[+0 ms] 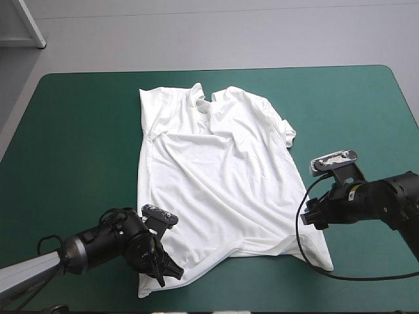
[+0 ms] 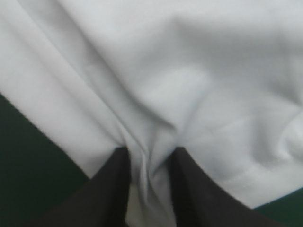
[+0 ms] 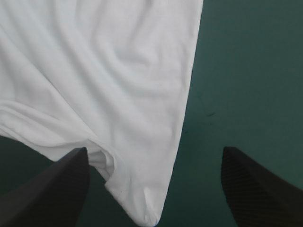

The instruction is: Fold the cloth

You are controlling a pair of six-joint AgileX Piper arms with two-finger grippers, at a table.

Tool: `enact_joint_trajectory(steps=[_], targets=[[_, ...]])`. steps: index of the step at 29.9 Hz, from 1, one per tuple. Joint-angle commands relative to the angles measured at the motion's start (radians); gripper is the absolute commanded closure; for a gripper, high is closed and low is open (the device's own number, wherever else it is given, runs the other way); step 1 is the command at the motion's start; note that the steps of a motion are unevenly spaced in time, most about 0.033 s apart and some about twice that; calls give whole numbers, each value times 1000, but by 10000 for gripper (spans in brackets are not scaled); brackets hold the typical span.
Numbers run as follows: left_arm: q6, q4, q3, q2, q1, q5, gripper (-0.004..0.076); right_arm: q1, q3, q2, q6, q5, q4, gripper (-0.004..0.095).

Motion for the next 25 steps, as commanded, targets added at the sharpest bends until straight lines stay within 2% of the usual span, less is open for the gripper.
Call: enact_joint_trajectory(steps=[1,6,13,18,25], targets=[[-2,120,4,14,-2,-16,701,-6,-7,-11,10,21,11,193],[-54,240,-21,-42,-2,37,703,-6,39,-11,22,19,29,193],[-76,348,-177,-217,-2,189,703,-6,128,-1,49,-21,45,193],[-76,376,-248,-311,-2,217,703,-6,177,44,33,-74,167,193],[-89,395,-248,-344,-2,261,703,-6,246,119,44,-142,211,193]])
